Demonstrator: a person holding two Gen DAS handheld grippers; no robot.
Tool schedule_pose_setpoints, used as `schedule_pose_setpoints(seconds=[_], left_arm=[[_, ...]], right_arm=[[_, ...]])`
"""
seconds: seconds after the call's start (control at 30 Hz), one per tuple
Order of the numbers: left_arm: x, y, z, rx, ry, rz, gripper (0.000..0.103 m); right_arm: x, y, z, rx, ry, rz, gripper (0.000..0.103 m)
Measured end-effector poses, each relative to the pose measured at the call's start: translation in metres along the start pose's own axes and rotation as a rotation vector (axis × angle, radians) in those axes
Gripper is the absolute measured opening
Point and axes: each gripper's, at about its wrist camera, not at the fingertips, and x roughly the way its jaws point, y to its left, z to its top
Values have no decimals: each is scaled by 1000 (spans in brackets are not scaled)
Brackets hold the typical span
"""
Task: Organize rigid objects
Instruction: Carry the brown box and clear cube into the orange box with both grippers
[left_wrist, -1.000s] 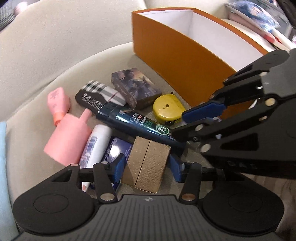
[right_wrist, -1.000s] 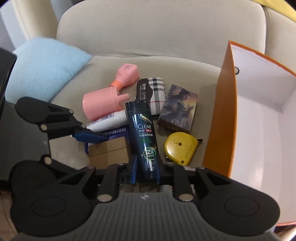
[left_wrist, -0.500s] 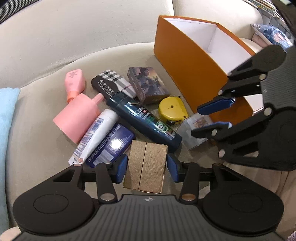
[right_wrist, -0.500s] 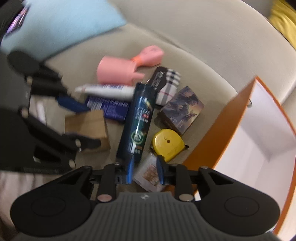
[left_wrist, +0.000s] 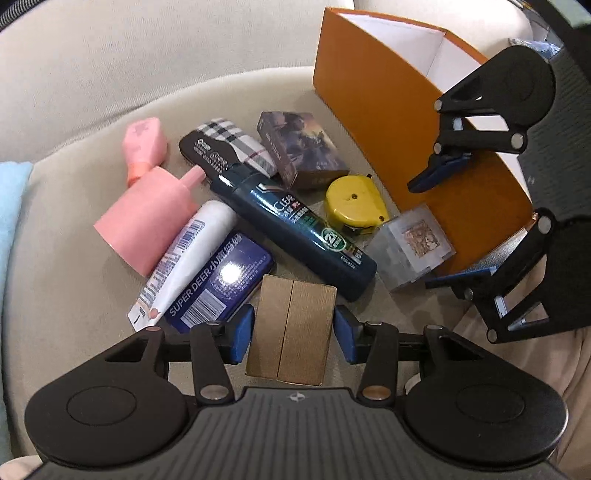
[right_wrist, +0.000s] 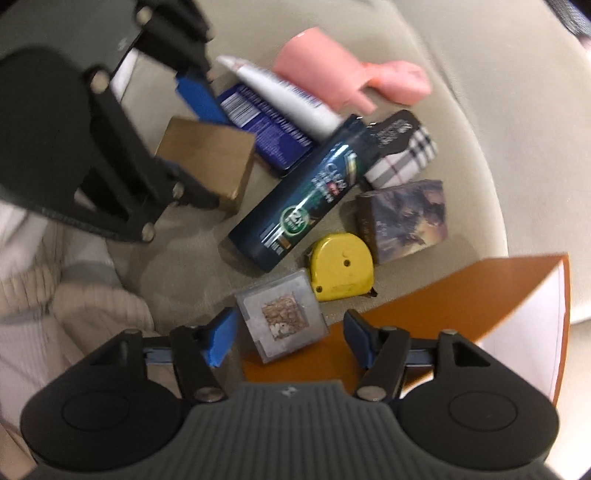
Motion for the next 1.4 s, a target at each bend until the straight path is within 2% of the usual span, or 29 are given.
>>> schedule_pose_setpoints(seconds=[0.13, 0.23, 0.27, 0.57, 0.83, 1.0, 1.17, 1.3, 1.4], left_arm=[[10, 5, 0, -22, 58, -7, 54], [9, 12, -2, -50, 34, -24, 53], [8, 14, -2, -61, 33, -31, 53], [-9, 13, 0, -83, -1, -40, 53], [-48, 6, 7, -118, -85, -28, 53], [-76, -10, 18, -65, -143, -49, 53], [-100, -23, 31, -22, -191, -95, 53], [-110, -39, 48, 14, -219, -124, 53], [-114, -55, 62, 47, -222, -154, 53]], right_arm=[[12, -1, 6, -53, 41, 29, 66], [20, -3, 9, -50, 58, 40, 61], [22, -5, 9, -40, 62, 50, 55], [12, -1, 6, 6, 50, 73, 53], [-19, 6, 1, 47, -6, 50, 53], [-52, 2, -3, 102, -72, 38, 52], [-96, -2, -24, 157, -146, 13, 52], [-120, -8, -44, 208, -157, -46, 52], [-132, -17, -65, 276, -165, -55, 52]])
